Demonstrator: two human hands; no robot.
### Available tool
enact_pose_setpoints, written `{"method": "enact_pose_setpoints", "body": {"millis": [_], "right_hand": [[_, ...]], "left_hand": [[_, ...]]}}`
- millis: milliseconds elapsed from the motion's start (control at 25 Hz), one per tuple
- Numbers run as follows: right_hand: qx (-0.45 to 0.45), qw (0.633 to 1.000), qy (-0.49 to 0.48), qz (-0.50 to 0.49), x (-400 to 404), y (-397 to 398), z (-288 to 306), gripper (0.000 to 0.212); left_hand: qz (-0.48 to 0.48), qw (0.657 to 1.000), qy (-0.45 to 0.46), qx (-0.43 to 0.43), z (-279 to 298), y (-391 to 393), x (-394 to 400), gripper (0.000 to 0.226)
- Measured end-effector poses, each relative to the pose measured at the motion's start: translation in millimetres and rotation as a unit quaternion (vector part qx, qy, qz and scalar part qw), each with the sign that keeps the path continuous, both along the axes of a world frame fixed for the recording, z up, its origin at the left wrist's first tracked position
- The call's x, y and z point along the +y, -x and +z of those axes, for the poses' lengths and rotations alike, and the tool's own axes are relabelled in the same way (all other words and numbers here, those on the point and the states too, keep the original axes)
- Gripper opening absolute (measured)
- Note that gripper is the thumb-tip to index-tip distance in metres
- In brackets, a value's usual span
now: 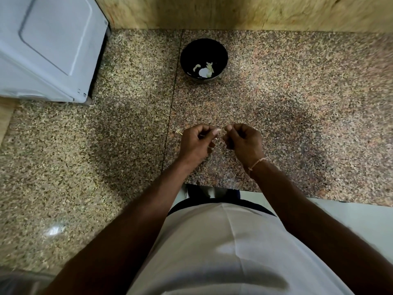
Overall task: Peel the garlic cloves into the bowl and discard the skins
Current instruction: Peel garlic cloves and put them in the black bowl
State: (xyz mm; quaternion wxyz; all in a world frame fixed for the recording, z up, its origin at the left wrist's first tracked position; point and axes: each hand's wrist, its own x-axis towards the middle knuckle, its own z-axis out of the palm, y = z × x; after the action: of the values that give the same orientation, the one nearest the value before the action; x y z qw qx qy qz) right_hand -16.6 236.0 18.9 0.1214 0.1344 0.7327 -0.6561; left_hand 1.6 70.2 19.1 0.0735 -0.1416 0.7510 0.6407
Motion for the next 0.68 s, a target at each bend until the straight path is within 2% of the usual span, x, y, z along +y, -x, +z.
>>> {"method": "enact_pose_setpoints", "body": {"millis": [40,160,280,400,680], "right_hand": [[0.008,1.000,-0.026,0.000,-0.4,-0.8,1.2,0.021],[0.054,0.994,-0.093,0.035,1.1,-1.2,7.7,0.006],[0.121,0.977,-0.140,0.107,0.6,-0.2,16.3,0.021],[0.170,0.957,-0.175,0.156,-0.6,-1.3,18.7,0.017],[0.191,0.941,-0.218,0.173,3.3,0.6,14.5,0.010]], "left_hand": [[0.002,1.000,-0.004,0.002,0.0,-1.7,-0.9,0.009],[0.007,1.000,0.002,0.012,0.1,-7.2,-1.5,0.012],[0.014,1.000,0.006,0.012,0.0,-12.0,-0.6,0.016],[0.020,0.999,0.015,0.020,0.1,-16.5,0.9,0.018],[0.079,0.996,0.033,0.019,-1.5,-27.9,2.8,0.026]]}}
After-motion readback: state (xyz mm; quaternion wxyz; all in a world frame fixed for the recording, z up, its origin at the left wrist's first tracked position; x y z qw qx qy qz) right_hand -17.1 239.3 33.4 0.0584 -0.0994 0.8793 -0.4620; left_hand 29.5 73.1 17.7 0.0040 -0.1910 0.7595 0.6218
